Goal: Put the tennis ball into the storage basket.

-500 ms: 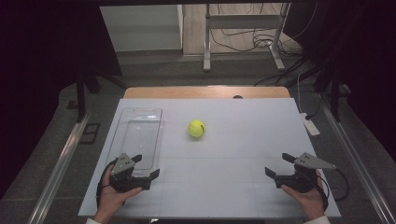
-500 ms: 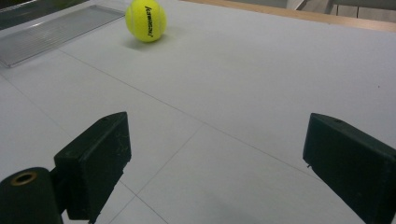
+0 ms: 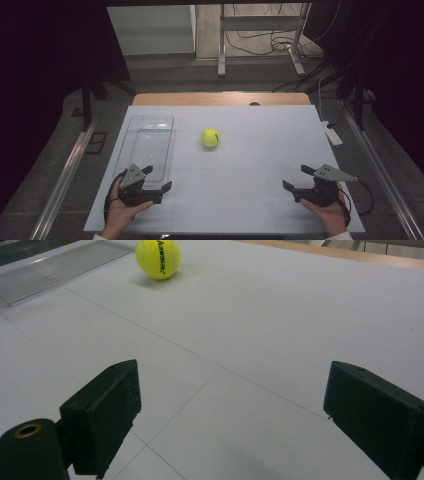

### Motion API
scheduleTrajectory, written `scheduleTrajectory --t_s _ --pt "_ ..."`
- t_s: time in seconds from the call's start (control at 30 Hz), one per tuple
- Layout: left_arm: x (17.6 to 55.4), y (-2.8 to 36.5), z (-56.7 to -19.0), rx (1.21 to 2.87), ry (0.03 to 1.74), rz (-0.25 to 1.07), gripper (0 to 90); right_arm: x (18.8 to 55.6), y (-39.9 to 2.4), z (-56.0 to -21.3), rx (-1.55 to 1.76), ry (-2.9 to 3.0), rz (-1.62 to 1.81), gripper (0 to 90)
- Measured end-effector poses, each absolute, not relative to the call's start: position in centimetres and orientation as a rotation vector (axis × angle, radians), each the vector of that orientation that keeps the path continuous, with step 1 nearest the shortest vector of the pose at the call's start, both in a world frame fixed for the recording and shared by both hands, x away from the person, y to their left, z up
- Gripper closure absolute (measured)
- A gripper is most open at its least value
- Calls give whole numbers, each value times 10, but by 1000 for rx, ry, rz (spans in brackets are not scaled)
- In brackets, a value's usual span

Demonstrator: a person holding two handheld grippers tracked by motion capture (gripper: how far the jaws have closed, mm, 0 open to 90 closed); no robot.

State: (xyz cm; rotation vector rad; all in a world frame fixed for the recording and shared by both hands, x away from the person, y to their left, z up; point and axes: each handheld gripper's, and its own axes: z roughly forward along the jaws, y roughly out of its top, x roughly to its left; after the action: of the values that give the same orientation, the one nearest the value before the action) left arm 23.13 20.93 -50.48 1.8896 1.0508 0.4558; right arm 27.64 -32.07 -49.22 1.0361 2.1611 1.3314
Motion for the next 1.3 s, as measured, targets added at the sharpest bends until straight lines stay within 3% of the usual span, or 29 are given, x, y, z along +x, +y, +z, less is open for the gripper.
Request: scheduleTrajectory --t_s 1.3 --pt "239 199 -477 1887 1041 457 115 279 -319 -495 1028 2175 1330 94"
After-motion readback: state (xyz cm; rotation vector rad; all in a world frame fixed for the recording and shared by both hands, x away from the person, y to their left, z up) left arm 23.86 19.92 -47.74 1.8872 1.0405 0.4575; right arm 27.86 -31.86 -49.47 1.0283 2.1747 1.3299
